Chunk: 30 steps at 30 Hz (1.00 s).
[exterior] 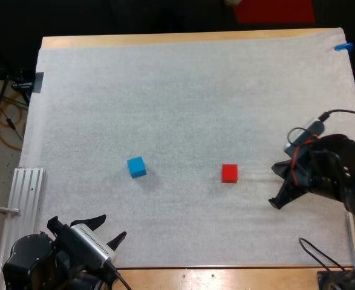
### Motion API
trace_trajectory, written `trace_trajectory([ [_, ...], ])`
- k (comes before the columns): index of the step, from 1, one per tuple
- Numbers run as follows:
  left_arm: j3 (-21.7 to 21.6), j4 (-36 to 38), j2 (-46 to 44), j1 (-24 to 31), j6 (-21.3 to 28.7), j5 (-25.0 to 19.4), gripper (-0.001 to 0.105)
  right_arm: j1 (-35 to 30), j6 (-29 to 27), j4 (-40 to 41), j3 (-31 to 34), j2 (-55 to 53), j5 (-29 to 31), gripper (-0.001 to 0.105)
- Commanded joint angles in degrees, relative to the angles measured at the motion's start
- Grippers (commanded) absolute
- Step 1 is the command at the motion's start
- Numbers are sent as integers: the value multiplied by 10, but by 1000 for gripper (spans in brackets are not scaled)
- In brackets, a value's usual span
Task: Stack red cube on blue cube
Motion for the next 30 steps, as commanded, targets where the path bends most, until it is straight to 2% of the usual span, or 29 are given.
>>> trace_trajectory([
  [1, -3, -1, 4, -3, 3, -5, 51, 1, -12, -8, -7, 21, 2, 0],
  [17, -3, -1, 4, -3, 3, -5, 51, 1, -26, -88, -8, 173, -21, 0],
  [28, -3, -1, 4, -3, 3, -5, 51, 51, -37, -107, -34, 265, -29, 0],
  [30, -3, -1, 4, -3, 3, -5, 51, 59, -37, -107, -42, 287, -29, 4],
])
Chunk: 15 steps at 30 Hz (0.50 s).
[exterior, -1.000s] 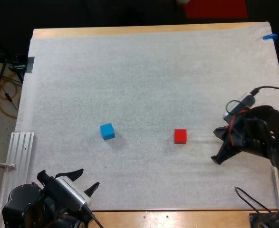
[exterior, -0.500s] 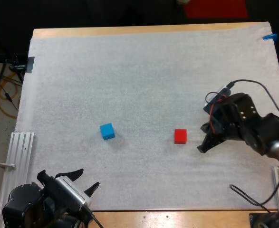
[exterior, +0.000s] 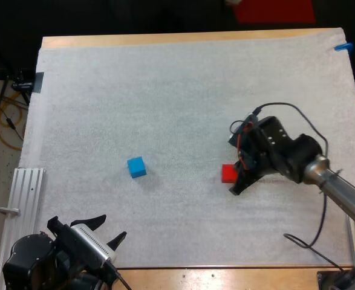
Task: Stack red cube on blue cube
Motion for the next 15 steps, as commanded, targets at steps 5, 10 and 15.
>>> trace_trajectory([
  [5, -3, -1, 4, -3, 3, -5, 51, 6, -3, 0, -25, 43, -8, 42],
  [10, -3, -1, 4, -3, 3, -5, 51, 6, 11, -5, -35, 68, -8, 68],
  [15, -2, -1, 4, -3, 3, -5, 51, 19, 11, -8, -36, 101, 7, 69],
])
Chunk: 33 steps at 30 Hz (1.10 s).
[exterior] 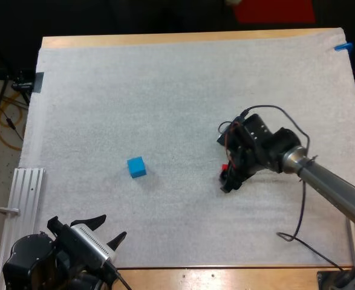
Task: Stack red cube on blue cube
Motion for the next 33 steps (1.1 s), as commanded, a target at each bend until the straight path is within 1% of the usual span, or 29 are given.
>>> trace_trajectory([
  [1, -2, -1, 4, -3, 3, -5, 51, 6, 2, -6, -5, 10, 10, 69],
  [2, -2, -1, 4, -3, 3, -5, 51, 10, 6, -13, -5, 21, 21, 69],
  [4, -2, -1, 4, -3, 3, -5, 51, 10, 9, -22, -5, 36, 20, 69],
  [6, -2, -1, 4, -3, 3, -5, 51, 10, 23, -36, -5, 52, 21, 69],
  [9, -2, -1, 4, -3, 3, -5, 51, 10, 27, -35, -5, 68, 38, 69],
  [13, -2, -1, 4, -3, 3, -5, 51, 10, 27, -27, -5, 78, 45, 68],
  [14, -2, -1, 4, -3, 3, -5, 51, 10, 27, -25, -5, 77, 45, 66],
  [15, -2, -1, 4, -3, 3, -5, 51, 10, 27, -23, -5, 77, 45, 60],
  [16, -2, -1, 4, -3, 3, -5, 51, 10, 27, -22, -5, 77, 45, 58],
  [18, -2, -1, 4, -3, 3, -5, 51, 10, 27, -20, -5, 77, 46, 43],
  [19, -2, -1, 4, -3, 3, -5, 51, 10, 27, -20, -5, 77, 46, 40],
  [20, -2, -1, 4, -3, 3, -5, 51, 10, 27, -20, -5, 77, 47, 33],
  [21, -2, -1, 4, -3, 3, -5, 51, 10, 27, -20, -7, 77, 47, 29],
  [24, -2, -1, 4, -3, 3, -5, 51, 10, 27, -20, -14, 77, 47, 22],
  [26, -2, -1, 4, -3, 3, -5, 51, 10, 27, -20, -21, 77, 47, 20],
  [33, -2, -1, 4, -3, 3, -5, 51, 10, 27, -7, -42, 69, 47, 20],
])
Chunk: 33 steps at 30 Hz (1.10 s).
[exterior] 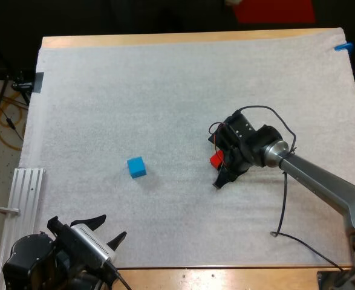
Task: Stack red cube on blue cube
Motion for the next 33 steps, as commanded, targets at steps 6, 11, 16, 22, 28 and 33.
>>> trace_trajectory([
  [6, -2, -1, 4, -3, 3, -5, 51, 2, 2, 21, -5, -61, 6, 20],
  [11, -2, -1, 4, -3, 3, -5, 51, 2, 2, 46, -5, -107, 30, 20],
  [16, -2, -1, 4, -3, 3, -5, 51, 2, 2, 51, -5, -123, 30, 20],
  [22, -2, -1, 4, -3, 3, -5, 51, 2, 3, 64, -6, -128, 30, 22],
  [28, -2, -1, 4, -3, 3, -5, 51, 2, -6, 65, -7, -149, 30, 69],
  [33, -2, -1, 4, -3, 3, -5, 51, 2, -54, 53, -11, -145, 24, 70],
])
